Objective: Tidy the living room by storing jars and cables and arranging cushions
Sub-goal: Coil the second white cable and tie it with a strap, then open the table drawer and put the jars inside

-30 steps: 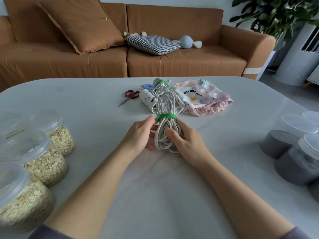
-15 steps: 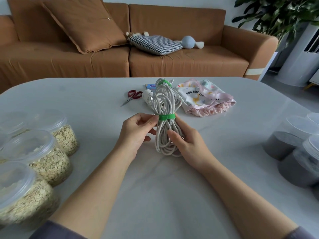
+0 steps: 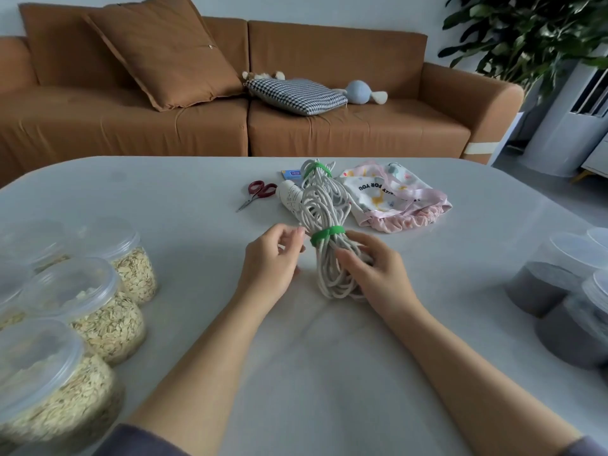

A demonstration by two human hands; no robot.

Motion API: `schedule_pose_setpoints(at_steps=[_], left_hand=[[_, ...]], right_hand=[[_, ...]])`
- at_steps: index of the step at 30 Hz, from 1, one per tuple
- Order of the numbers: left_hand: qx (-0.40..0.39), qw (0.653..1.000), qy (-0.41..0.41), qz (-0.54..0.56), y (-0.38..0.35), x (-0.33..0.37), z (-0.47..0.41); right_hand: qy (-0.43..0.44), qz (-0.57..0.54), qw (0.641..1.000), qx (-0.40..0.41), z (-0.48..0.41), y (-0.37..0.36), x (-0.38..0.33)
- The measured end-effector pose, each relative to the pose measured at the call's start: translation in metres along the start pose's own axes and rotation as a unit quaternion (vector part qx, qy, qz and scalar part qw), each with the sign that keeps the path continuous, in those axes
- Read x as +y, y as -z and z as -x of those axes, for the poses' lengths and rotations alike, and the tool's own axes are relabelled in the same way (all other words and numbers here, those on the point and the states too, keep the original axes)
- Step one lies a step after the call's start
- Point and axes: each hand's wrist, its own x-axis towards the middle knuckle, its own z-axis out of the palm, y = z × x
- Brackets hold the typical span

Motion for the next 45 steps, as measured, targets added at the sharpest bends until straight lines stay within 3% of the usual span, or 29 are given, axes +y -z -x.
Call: schedule_pose_setpoints(at_steps=[2, 5, 9, 16, 22, 26, 31, 35, 39, 45], left_hand=[[0.007, 0.997, -0.032, -0.064, 0.0, -0.006, -0.004], [0.009, 0.987, -0.044, -0.154, -0.01, -0.004, -0.012], [0.029, 0.96, -0.048, -0.275, -0.029, -0.002, -0.026], [0.038, 0.924, -0.053, -0.376, -0.034, -0.008, -0.045], [0.029, 0.912, -0.076, -0.402, -0.034, -0.01, -0.045], [0.013, 0.914, -0.088, -0.396, -0.034, -0.009, -0.047], [0.017, 0.913, -0.127, -0.387, -0.019, -0.002, 0.001], [0.009, 0.884, -0.143, -0.445, -0.003, 0.002, 0.06], [-0.015, 0.858, -0.144, -0.492, 0.014, 0.013, 0.12], [-0.071, 0.881, -0.161, -0.44, 0.047, 0.02, 0.204]], right_hand=[[-0.063, -0.043, 0.995, 0.06, -0.012, 0.009, -0.008], [-0.079, -0.098, 0.987, 0.099, -0.05, 0.019, -0.031], [-0.105, -0.064, 0.986, 0.113, -0.122, 0.021, -0.05], [-0.16, 0.116, 0.978, 0.07, -0.186, 0.011, -0.021], [-0.115, 0.3, 0.945, 0.057, -0.178, 0.011, 0.006], [-0.069, 0.365, 0.925, 0.077, -0.143, 0.012, -0.002], [0.009, 0.398, 0.917, -0.014, -0.042, 0.01, -0.019], [0.029, 0.435, 0.896, -0.086, 0.033, 0.018, -0.03], [0.016, 0.361, 0.92, -0.148, 0.09, 0.028, -0.037], [0.111, 0.307, 0.932, -0.158, 0.164, 0.042, -0.053]])
